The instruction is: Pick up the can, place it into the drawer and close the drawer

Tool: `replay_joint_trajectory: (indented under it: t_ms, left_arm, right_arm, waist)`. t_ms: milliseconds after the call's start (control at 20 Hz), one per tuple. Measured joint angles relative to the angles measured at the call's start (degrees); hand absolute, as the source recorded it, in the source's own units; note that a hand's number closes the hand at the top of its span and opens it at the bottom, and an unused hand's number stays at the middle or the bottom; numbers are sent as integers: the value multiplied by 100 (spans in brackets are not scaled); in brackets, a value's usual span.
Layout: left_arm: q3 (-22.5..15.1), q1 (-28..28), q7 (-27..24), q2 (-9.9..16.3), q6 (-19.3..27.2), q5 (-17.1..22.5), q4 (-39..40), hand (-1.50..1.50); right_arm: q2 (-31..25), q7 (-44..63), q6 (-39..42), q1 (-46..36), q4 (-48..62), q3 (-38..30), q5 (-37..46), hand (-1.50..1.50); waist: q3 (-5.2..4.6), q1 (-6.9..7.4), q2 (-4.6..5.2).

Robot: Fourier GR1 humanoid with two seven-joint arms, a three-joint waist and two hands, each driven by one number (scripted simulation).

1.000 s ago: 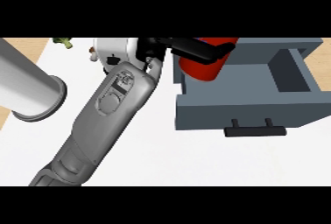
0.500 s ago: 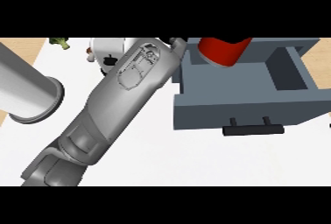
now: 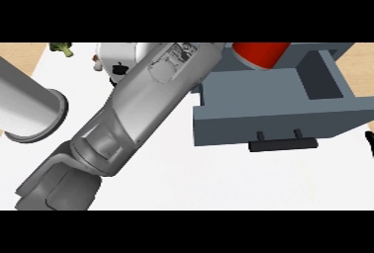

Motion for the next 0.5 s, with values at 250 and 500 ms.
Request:
replay_joint_trajectory:
  t_ms: [250, 500]
  left_arm:
    - [-348, -10, -235, 0, 62, 410, 311, 150]
    - [-691, -20, -451, 0, 183, 677, 571, 150]
  right_arm:
    - [-14, 5, -15, -142, 63, 33, 48, -150]
    - [-153, 41, 15, -324, 209, -104, -50, -150]
  waist:
    - [2, -75, 20]
    - [5, -138, 35]
